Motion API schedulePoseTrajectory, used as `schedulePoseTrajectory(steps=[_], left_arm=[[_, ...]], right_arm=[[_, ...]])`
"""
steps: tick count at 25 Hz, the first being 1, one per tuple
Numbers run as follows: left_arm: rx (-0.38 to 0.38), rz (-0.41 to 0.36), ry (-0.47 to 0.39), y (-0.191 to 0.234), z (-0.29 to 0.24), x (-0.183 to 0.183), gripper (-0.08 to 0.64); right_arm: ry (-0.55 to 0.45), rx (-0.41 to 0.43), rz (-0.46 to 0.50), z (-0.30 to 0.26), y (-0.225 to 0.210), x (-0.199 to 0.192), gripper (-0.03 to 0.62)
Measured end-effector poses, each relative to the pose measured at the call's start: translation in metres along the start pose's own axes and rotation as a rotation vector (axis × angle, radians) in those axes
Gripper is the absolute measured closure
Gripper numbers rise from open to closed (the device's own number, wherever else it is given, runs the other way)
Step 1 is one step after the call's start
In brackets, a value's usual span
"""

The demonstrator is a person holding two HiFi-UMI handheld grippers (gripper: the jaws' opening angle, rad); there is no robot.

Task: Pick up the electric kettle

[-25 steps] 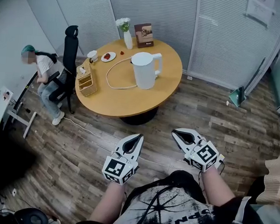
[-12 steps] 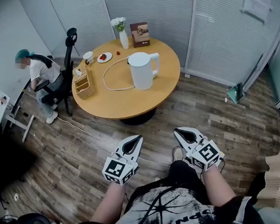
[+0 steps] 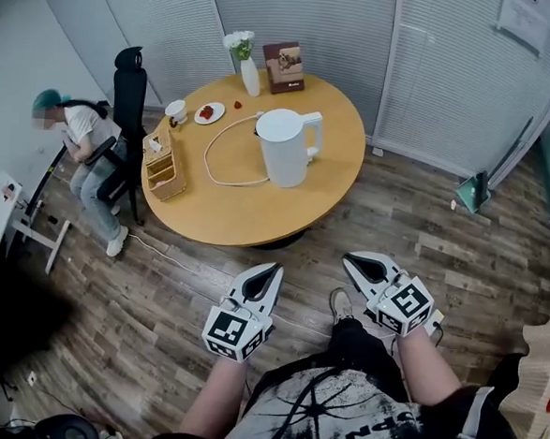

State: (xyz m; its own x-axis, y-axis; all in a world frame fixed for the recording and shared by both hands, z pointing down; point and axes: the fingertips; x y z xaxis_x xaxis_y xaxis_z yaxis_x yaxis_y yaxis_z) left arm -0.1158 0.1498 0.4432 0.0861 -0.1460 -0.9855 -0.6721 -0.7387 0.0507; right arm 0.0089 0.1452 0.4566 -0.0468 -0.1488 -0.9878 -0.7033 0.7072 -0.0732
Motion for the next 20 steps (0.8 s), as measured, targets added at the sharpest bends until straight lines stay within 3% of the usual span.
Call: schedulePoseTrajectory(steps=[10, 20], left_arm=[[0.080, 0.023, 0.050, 0.043, -0.074, 0.004, 0.561], [0.181, 0.038, 0.037, 0.070, -0.148, 0.023, 0.561]], right_arm=[[0.004, 0.118, -0.025, -0.055, -0.083, 0.012, 0.571], [0.010, 0.248, -0.004, -0.085, -0.152, 0.029, 0.571]])
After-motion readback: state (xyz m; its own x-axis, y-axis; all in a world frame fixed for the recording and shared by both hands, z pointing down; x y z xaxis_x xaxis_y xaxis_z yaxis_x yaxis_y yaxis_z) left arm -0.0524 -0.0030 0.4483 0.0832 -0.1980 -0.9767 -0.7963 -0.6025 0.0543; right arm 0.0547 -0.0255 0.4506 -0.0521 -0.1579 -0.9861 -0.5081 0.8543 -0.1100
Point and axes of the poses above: the fingertips, and each gripper's own axes: z backward along the fingers, y to its left, x out of its top
